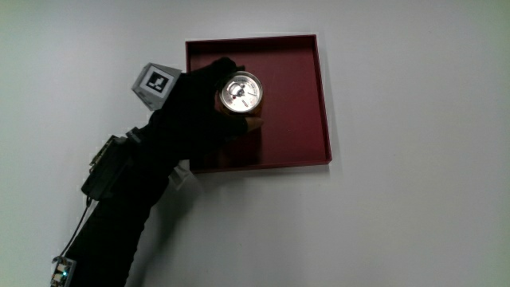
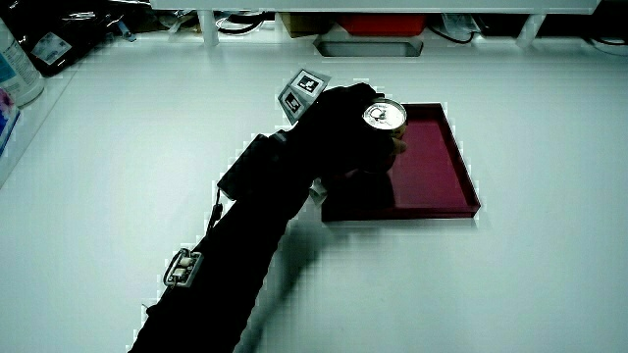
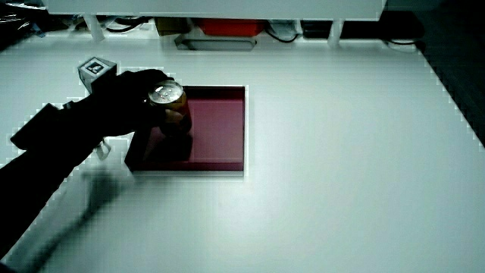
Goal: Pick red bull from plate
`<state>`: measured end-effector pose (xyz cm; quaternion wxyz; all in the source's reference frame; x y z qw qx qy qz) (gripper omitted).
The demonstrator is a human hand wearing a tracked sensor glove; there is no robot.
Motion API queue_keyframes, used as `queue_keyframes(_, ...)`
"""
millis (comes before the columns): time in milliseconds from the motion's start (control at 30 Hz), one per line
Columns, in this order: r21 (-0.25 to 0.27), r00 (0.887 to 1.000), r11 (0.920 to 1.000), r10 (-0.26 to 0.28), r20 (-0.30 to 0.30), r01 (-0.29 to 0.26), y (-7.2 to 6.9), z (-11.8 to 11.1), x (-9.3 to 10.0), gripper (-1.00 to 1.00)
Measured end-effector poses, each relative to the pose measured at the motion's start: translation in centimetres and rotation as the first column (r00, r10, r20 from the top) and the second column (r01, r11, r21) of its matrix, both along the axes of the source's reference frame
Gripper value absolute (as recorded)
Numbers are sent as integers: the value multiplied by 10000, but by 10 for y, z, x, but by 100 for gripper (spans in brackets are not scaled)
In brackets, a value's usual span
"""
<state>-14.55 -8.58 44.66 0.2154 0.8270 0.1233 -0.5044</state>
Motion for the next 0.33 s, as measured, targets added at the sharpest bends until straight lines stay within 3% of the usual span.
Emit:
queue_keyframes(33,-194,9960,9998,0,-894,-17,0,-3,-1,100)
queue_keyframes(100,-207,9962,9996,-218,-843,201,1,-13,-7,100)
queue_keyframes(167,57,9923,9994,-343,-1192,352,1,-19,-14,100)
queue_keyframes(200,-9,9813,9988,-483,-1866,490,1,-21,-17,100)
queue_keyframes(267,-109,9652,9971,-760,-2503,757,1,-24,-26,100)
queue_keyframes(333,77,9642,9936,-1077,-2424,1129,0,-28,-36,100)
